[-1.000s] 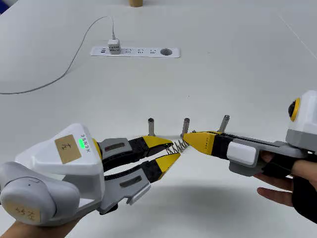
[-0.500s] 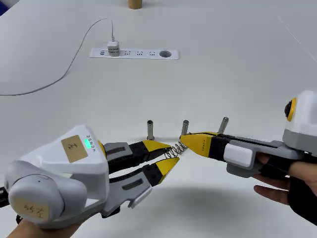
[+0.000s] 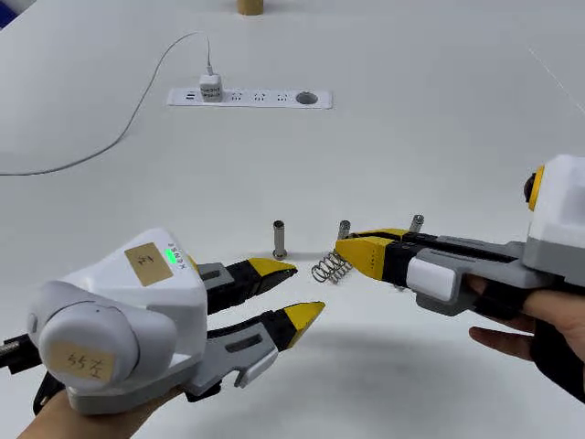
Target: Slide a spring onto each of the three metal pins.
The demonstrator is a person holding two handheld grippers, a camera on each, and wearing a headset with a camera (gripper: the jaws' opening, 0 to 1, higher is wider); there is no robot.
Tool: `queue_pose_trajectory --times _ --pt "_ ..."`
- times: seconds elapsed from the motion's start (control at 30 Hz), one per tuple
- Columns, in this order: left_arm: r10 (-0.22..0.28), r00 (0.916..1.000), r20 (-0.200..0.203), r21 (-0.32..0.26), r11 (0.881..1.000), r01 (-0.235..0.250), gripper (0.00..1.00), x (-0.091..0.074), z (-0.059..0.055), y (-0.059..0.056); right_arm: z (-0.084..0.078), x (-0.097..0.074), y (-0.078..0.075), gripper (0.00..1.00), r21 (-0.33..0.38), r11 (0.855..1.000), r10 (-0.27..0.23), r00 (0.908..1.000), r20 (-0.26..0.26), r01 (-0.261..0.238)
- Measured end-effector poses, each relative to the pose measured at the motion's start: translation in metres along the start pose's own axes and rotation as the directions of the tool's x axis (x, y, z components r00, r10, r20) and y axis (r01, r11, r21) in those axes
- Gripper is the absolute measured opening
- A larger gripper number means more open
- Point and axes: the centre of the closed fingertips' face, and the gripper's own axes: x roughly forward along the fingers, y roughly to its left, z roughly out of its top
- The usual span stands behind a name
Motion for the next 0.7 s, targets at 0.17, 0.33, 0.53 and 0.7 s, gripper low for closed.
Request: queue_pose_trajectory --times 0.17,0.33,0.53,0.7 --pt "0.017 0.9996 -0.024 -0.023 1.000 -0.018 0.37 0.000 -0.006 0.004 0.002 0.007 -0.008 0.11 -0.087 0.995 -0.040 0.9991 -0.013 0.038" --pt "0.031 0.9991 -0.029 -0.050 0.998 -0.033 0.45 -0.001 -0.009 0.007 0.004 0.016 -0.012 0.11 -0.146 0.988 -0.061 0.9978 -0.026 0.057" --pt "0.042 0.9985 -0.034 -0.049 0.998 -0.044 0.54 -0.001 -0.014 0.007 0.008 0.028 -0.019 0.11 -0.180 0.981 -0.082 0.9961 -0.032 0.075" --pt "0.059 0.9976 -0.038 -0.056 0.997 -0.061 0.63 -0.002 -0.017 0.008 0.014 0.037 -0.025 0.11 -0.157 0.984 -0.087 0.9961 -0.015 0.083"
